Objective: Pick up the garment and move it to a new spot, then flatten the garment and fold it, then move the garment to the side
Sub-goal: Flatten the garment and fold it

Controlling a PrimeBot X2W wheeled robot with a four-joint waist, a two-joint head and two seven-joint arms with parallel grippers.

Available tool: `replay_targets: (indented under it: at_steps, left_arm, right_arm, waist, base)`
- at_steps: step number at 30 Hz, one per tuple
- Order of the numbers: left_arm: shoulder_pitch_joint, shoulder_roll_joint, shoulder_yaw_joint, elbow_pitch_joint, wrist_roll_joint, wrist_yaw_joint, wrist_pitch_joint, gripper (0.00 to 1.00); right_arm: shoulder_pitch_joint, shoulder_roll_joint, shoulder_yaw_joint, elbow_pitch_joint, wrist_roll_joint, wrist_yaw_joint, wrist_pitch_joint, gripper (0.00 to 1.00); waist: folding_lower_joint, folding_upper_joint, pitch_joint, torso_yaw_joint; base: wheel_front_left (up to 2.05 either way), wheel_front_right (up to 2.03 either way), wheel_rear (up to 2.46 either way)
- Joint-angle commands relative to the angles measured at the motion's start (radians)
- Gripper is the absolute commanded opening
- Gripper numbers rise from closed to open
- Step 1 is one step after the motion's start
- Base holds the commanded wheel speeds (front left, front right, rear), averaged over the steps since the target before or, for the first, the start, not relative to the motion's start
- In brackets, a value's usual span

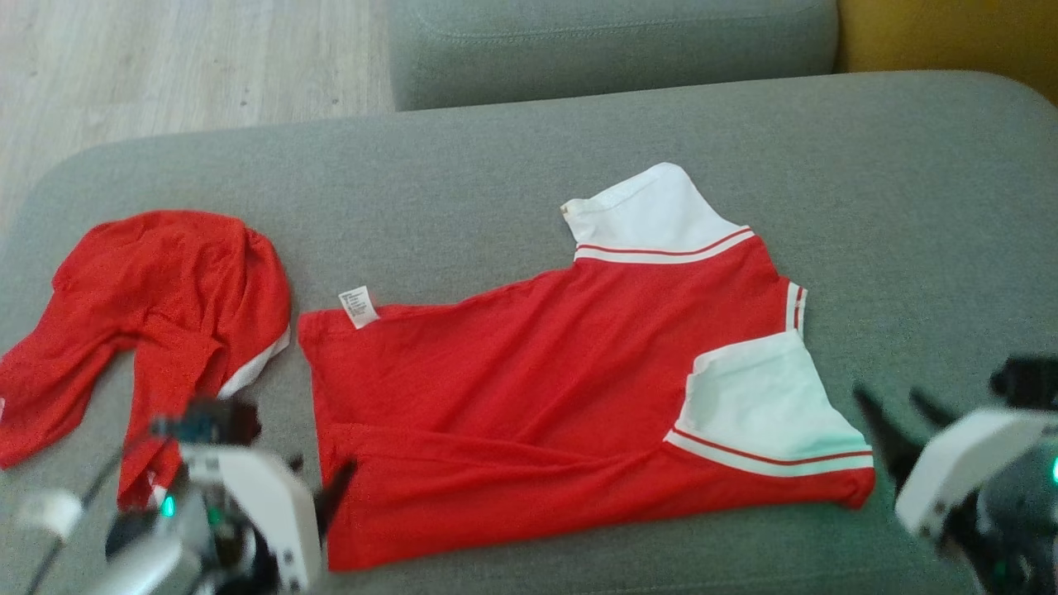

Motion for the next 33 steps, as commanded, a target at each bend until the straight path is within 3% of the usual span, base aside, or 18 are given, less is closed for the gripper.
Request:
replay_targets:
  at_steps: [1, 6, 13, 23, 33]
  left_arm:
    - [-0.111, 0.045, 0.058, -0.021, 0.018, -0.011, 0.007, 1.0]
    - [-0.275, 0.027, 0.054, 0.053, -0.011, -0.109, 0.117, 1.0]
    - [-0.499, -0.038, -0.017, 0.267, -0.009, -0.241, 0.312, 1.0]
    - [-0.685, -0.13, -0.058, 0.511, 0.022, -0.308, 0.4, 1.0]
    - [-0.795, -0.202, -0.079, 0.605, 0.038, -0.363, 0.417, 1.0]
  right_arm:
    - [-0.098, -0.02, 0.015, -0.052, 0.002, 0.008, -0.032, 1.0]
    - [-0.264, -0.032, 0.048, 0.02, 0.019, 0.008, -0.139, 1.0]
    - [-0.515, -0.091, 0.146, 0.268, 0.061, 0.008, -0.222, 1.0]
    - [-0.825, -0.149, 0.35, 0.593, 0.123, 0.008, -0.343, 1.0]
    - [-1.087, -0.18, 0.525, 0.929, 0.191, 0.008, -0.373, 1.0]
  waist:
    - [0.0, 0.0, 0.007, 0.005]
    - [0.0, 0.0, 0.042, 0.009]
    - [0.0, 0.0, 0.107, 0.018]
    - [0.0, 0.0, 0.191, 0.039]
    - [0.0, 0.0, 0.274, 0.09]
  base:
    - [0.0, 0.0, 0.0]
    - [0.0, 0.0, 0.0]
    - [0.0, 0.0, 0.0]
    - [0.0, 0.0, 0.0]
    - [0.0, 0.0, 0.0]
